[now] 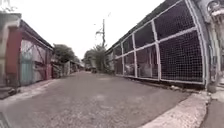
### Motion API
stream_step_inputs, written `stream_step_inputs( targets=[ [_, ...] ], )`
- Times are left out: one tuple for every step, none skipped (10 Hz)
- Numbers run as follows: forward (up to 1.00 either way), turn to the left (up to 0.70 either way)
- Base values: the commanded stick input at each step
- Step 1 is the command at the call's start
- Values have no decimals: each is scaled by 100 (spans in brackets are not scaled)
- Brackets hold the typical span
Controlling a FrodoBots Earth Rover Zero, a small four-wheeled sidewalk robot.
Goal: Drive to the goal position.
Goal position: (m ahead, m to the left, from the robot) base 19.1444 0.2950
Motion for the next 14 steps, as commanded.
stream_step_inputs(
  targets=[
    [70, 7],
    [70, 7],
    [70, 7],
    [70, 7],
    [70, 7],
    [70, 7],
    [70, 7],
    [70, 7],
    [70, -12],
    [70, -28],
    [70, -28],
    [70, -28],
    [70, 7],
    [70, 7]
  ],
)
